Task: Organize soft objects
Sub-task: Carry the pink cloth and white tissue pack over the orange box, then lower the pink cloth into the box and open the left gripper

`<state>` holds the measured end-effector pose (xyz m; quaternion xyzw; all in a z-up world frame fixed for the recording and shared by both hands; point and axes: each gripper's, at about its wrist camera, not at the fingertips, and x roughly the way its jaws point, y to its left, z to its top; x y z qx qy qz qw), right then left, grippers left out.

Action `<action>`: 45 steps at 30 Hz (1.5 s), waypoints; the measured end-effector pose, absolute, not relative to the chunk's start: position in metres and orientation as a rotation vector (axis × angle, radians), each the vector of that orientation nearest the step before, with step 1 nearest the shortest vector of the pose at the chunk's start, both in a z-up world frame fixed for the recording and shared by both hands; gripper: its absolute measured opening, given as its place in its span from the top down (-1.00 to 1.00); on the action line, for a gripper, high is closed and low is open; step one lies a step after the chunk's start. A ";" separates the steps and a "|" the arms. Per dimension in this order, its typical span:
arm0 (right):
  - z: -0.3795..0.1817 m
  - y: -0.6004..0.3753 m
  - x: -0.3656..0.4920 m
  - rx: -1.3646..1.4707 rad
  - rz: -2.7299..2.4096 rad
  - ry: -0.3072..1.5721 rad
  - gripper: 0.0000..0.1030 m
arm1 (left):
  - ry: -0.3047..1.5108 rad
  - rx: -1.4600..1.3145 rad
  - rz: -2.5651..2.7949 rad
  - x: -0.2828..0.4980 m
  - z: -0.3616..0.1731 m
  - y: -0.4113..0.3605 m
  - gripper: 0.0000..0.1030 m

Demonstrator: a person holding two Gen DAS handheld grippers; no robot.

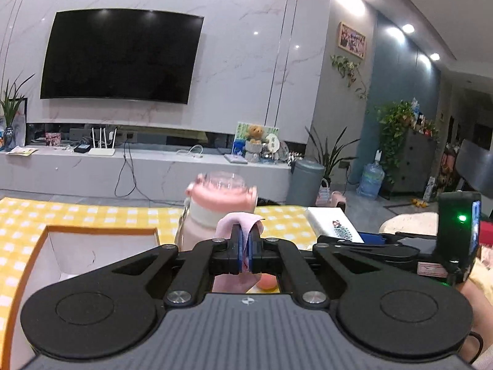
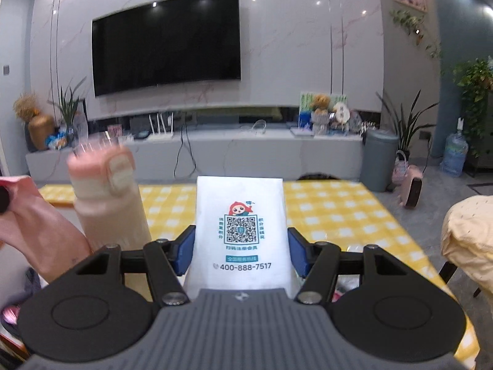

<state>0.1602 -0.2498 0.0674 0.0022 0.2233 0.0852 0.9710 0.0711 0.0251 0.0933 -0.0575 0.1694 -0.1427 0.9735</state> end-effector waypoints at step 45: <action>0.050 -0.058 0.115 -0.228 0.727 0.577 -0.17 | 0.723 -0.453 -0.092 0.149 -0.006 0.180 0.92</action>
